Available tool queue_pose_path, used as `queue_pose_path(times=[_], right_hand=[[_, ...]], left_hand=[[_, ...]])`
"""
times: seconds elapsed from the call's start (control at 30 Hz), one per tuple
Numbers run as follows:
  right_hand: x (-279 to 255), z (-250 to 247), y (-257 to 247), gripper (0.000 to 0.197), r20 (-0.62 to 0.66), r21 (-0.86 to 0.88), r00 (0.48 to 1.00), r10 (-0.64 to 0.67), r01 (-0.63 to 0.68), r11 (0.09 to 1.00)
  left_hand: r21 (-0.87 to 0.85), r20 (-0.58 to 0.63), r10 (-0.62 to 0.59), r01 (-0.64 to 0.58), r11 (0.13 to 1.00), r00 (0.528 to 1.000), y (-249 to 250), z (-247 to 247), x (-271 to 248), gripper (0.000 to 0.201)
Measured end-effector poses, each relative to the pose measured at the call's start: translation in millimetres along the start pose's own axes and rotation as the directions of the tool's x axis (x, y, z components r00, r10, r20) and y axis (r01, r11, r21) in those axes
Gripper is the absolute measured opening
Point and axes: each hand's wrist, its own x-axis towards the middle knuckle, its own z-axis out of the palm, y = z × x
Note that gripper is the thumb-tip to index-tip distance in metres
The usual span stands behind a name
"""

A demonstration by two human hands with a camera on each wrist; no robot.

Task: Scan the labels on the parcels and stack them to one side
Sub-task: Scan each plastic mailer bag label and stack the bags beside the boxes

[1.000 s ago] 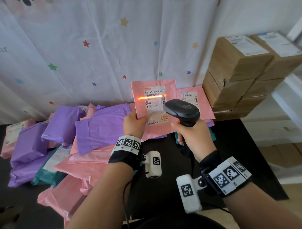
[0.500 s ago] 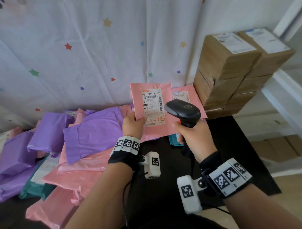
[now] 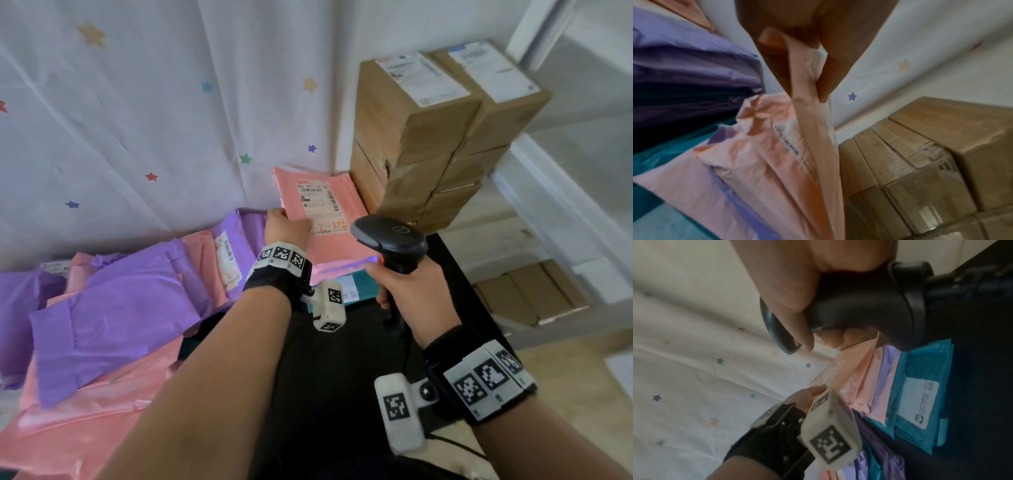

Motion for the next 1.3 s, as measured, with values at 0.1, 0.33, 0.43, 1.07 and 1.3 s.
queue_pose_path(times=[0.1, 0.33, 0.43, 1.07, 1.3], right_hand=[[12.1, -8.2, 2.4, 0.020, 0.012, -0.010, 1.000, 0.016, -0.016, 1.000], [25.6, -13.1, 6.2, 0.015, 0.073, -0.012, 0.997, -0.004, 0.005, 1.000], [25.3, -8.2, 4.7, 0.016, 0.094, 0.058, 0.995, -0.031, 0.026, 0.998], [-68.7, 140.5, -11.6, 0.012, 0.352, 0.100, 0.931, -0.097, 0.066, 0.993], [-87.4, 154.6, -16.0, 0.011, 0.290, 0.094, 0.953, -0.089, 0.064, 0.993]], left_hand=[[0.038, 0.003, 0.003, -0.003, 0.999, 1.000, 1.1, 16.6, 9.8, 0.035], [0.150, 0.029, 0.092, -0.096, 0.984, 0.995, -0.8, 22.1, 1.1, 0.034], [0.205, -0.053, 0.155, -0.141, 0.969, 0.987, -9.4, 6.5, -12.4, 0.039], [0.830, -0.103, 0.157, -0.002, 0.558, 0.982, -146.9, -221.4, -67.3, 0.054], [0.836, -0.003, 0.232, -0.125, 0.534, 0.973, -155.8, -233.7, -57.0, 0.024]])
